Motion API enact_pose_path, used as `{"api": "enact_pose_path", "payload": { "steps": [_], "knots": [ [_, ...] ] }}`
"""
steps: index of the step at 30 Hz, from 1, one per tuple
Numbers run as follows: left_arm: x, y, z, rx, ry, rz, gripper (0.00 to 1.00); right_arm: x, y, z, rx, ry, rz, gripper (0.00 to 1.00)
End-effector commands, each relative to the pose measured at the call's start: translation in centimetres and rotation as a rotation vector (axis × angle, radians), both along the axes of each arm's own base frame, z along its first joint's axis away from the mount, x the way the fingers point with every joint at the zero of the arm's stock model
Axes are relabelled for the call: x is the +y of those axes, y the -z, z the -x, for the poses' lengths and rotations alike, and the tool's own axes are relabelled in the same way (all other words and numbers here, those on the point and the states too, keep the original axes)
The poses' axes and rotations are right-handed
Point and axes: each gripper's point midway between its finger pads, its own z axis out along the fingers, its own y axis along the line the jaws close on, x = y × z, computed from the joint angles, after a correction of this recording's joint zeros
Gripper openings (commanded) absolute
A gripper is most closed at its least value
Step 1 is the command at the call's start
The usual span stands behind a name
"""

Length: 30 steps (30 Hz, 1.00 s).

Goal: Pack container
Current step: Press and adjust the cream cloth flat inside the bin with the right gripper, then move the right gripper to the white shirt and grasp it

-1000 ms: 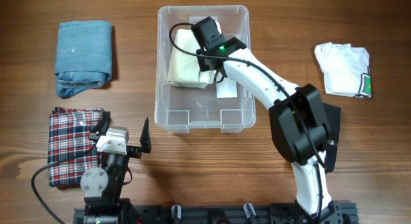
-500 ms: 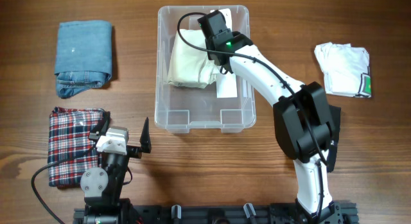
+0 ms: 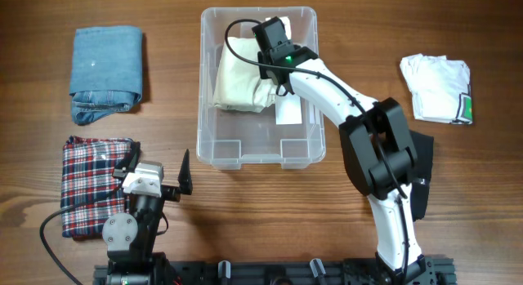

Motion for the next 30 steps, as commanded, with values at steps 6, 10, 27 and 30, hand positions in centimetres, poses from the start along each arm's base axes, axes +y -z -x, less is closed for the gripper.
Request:
{"api": "enact_pose_path", "payload": {
  "steps": [6, 10, 27, 30],
  "knots": [
    [0.3, 0.1, 0.0, -0.002, -0.014, -0.012, 1.0, 4.1, -0.2, -0.5, 0.005, -0.114, -0.177, 0.04],
    [0.3, 0.1, 0.0, -0.002, -0.014, -0.012, 1.0, 4.8, -0.3, -0.4, 0.007, -0.149, -0.198, 0.04],
    [0.3, 0.1, 0.0, -0.002, -0.014, -0.012, 1.0, -3.3, -19.4, 2.5, -0.236, 0.058, -0.12, 0.43],
    [0.3, 0.1, 0.0, -0.002, -0.014, -0.012, 1.0, -7.6, -22.7, 4.2, -0.248, 0.156, -0.118, 0.56]
  ]
}}
